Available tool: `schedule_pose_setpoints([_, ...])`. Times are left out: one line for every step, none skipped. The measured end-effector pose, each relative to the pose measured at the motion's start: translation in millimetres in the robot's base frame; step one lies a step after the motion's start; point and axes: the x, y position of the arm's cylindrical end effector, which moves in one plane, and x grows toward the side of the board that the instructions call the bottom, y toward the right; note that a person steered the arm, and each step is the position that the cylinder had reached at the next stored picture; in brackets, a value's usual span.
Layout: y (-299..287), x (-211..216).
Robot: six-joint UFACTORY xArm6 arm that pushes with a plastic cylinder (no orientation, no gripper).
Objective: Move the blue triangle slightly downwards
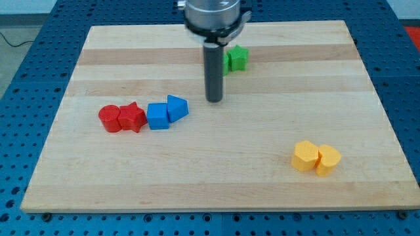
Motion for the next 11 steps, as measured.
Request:
schedule_pose_setpoints([-10.1, 13.4])
schedule_pose_setpoints([-10.1, 14.0])
schedule_pose_setpoints([-10.1, 13.9])
schedule_pose_setpoints([-10.3, -30.2])
schedule_pose_setpoints([-29.2, -49.5])
schedule_pose_setpoints([-51.7, -38.6])
schedule_pose_setpoints([-52.5, -17.3])
schedule_pose_setpoints([-52.5, -5.3])
schedule_pose_setpoints([-52.5, 14.5])
schedule_pose_setpoints([-52.5, 24.8])
schedule_pose_setpoints([-45.3, 21.7])
